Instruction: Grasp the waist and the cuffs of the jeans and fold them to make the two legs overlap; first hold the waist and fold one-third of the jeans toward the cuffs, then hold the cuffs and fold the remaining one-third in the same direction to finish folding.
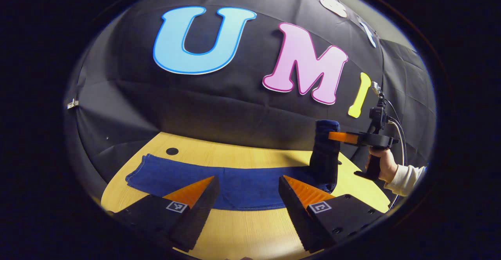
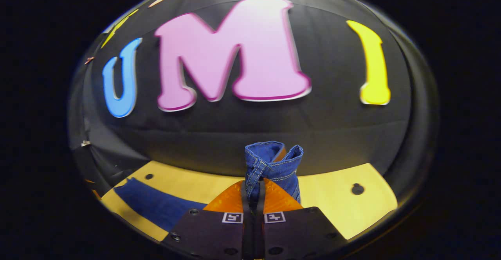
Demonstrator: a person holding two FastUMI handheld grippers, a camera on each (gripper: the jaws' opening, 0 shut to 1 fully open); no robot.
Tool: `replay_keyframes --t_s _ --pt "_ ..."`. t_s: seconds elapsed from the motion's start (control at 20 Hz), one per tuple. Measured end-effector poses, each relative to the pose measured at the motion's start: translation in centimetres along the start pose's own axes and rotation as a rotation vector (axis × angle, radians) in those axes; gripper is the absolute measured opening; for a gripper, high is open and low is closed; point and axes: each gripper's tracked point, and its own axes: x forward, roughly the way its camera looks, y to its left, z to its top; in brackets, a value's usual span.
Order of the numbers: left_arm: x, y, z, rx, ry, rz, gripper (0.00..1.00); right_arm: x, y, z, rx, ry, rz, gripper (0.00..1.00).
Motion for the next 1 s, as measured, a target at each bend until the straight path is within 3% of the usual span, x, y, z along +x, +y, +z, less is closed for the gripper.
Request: replay_keyframes --t_s 0.3,0.35,0.5,0.6,0.7,0.85,1.0 --pt "-2.1 5.9 -2.5 -0.067 0.008 0.129 0.96 -0.5 6.1 -8.9 -0.067 0.19 0.161 0.05" --pt "-2.2 7.1 -2.8 -0.092 0.011 0.159 0.96 -0.3 6.9 -10.6 -0.051 0.219 0.186 0.14" --pt "-1.9 12.2 -3.5 -0.188 0.0 0.284 0.96 -1.8 9.3 -13.3 -0.107 0.235 0.218 0.8" --pt "-0.8 16.4 -4.1 -0.226 0.028 0.383 0.96 -2.5 9.3 -13.3 -0.173 0.211 0.207 0.94" --pt "0.4 20.7 -5.4 -0.289 0.074 0.474 0.96 -4.9 8.8 -13.0 -0.203 0.195 0.199 0.97" --pt "2.7 26.1 -6.4 -0.418 0.092 0.574 0.96 -7.9 6.9 -13.5 -0.229 0.197 0.187 0.94" --pt "4.9 30.4 -7.4 -0.461 0.1 0.654 0.97 -10.3 5.6 -14.5 -0.216 0.231 0.18 0.96"
